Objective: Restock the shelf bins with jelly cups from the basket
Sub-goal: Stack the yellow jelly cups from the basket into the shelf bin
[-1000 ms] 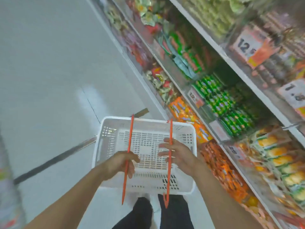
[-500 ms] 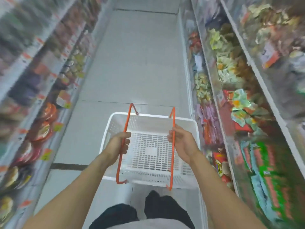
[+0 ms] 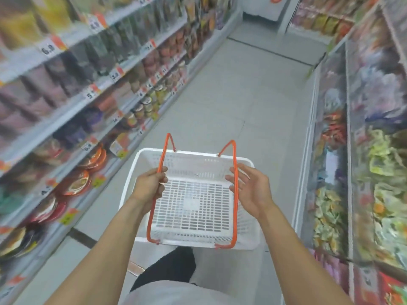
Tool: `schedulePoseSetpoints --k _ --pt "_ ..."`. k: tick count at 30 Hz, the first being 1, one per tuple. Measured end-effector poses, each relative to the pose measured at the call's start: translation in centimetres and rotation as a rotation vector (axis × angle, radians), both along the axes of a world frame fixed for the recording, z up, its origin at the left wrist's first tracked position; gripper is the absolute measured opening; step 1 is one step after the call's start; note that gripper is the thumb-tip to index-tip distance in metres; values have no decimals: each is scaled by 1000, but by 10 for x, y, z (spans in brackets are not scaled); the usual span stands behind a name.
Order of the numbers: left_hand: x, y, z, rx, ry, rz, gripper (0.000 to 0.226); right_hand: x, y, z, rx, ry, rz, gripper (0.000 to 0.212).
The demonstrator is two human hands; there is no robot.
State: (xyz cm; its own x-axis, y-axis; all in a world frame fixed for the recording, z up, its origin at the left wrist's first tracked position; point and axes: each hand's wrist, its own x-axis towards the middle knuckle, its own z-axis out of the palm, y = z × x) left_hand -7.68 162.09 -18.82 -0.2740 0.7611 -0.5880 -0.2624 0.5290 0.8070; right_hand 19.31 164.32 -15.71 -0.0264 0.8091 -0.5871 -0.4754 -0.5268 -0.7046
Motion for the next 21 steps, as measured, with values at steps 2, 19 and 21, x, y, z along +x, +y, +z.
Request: schedulePoseSetpoints --k 2,19,21 --pt "-8 52 9 1 -6 9 22 -6 52 7 21 -15 18 16" --pt "-15 483 -34 -201 -6 264 6 -3 558 -32 -59 -154 359 28" --pt "-15 531 -37 -220 -5 298 7 -8 619 -32 -49 -172 424 28"
